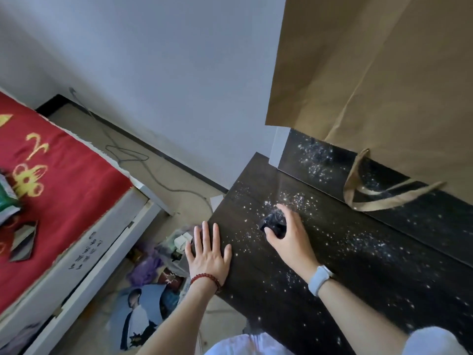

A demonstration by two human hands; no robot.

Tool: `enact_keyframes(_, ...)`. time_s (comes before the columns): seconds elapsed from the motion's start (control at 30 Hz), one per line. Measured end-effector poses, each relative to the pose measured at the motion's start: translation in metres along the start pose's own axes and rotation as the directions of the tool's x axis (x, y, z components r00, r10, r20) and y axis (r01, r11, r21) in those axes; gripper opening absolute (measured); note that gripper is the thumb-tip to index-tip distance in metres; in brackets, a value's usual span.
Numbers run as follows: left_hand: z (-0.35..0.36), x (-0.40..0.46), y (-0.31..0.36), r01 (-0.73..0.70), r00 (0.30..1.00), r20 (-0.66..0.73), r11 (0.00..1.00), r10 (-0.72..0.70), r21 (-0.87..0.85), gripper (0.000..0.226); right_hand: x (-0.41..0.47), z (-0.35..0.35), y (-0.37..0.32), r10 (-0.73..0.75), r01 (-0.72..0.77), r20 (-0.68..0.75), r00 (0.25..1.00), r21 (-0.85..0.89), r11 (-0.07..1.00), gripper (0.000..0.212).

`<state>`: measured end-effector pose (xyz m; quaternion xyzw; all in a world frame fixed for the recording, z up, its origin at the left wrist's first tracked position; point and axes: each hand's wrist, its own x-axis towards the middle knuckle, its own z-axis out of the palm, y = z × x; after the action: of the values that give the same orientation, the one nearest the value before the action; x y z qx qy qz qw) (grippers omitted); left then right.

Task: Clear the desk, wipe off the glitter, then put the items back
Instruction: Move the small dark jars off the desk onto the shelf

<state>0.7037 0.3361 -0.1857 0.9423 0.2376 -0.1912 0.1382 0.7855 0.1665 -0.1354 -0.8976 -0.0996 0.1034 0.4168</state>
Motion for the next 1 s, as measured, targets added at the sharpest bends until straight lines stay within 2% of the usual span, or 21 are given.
enact_keyframes(0.1, -0.011, -0.012, 0.004, -0.025, 0.999, 0.036, 0.997, 0.028, -0.078, 0.059, -0.058, -0.007, 0.006, 0.031, -0.031, -0.064, 0.997, 0.008, 0.999, 0.060)
enact_keyframes(0.2, -0.017, -0.049, 0.013, -0.091, 0.994, -0.079, 0.986, 0.081, -0.137, 0.059, -0.116, -0.013, 0.011, 0.081, -0.077, -0.149, 0.986, 0.032, 0.996, 0.060)
enact_keyframes(0.3, -0.011, -0.101, 0.032, -0.228, 0.971, -0.113, 0.963, 0.213, -0.141, 0.058, -0.174, -0.021, 0.018, 0.168, -0.155, -0.253, 0.953, 0.071, 0.985, 0.060)
enact_keyframes(0.4, -0.001, -0.144, 0.066, -0.350, 0.937, -0.063, 0.918, 0.345, -0.187, 0.055, -0.226, -0.040, 0.030, 0.255, -0.243, -0.351, 0.901, 0.080, 0.967, 0.060)
enact_keyframes(0.47, 0.005, -0.171, 0.095, -0.479, 0.877, -0.046, 0.861, 0.479, -0.169, 0.053, -0.259, -0.059, 0.042, 0.298, -0.293, -0.436, 0.849, 0.080, 0.953, 0.060)
enact_keyframes(0.57, 0.017, -0.210, 0.138, -0.668, 0.739, -0.024, 0.727, 0.674, -0.159, 0.049, -0.306, -0.094, 0.059, 0.373, -0.367, -0.531, 0.760, 0.122, 0.922, 0.060)
enact_keyframes(0.63, 0.027, -0.237, 0.165, -0.746, 0.653, -0.002, 0.642, 0.758, -0.174, 0.047, -0.336, -0.119, 0.075, 0.377, -0.374, -0.604, 0.702, 0.137, 0.917, 0.060)
enact_keyframes(0.83, 0.072, -0.322, 0.269, -0.885, 0.449, 0.022, 0.449, 0.893, -0.122, 0.048, -0.425, -0.198, 0.132, 0.458, -0.384, -0.688, 0.563, 0.273, 0.882, 0.061)
enact_keyframes(1.0, 0.113, -0.400, 0.386, -0.934, 0.348, -0.006, 0.346, 0.937, -0.090, 0.051, -0.501, -0.284, 0.198, 0.458, -0.385, -0.714, 0.529, 0.279, 0.880, 0.060)
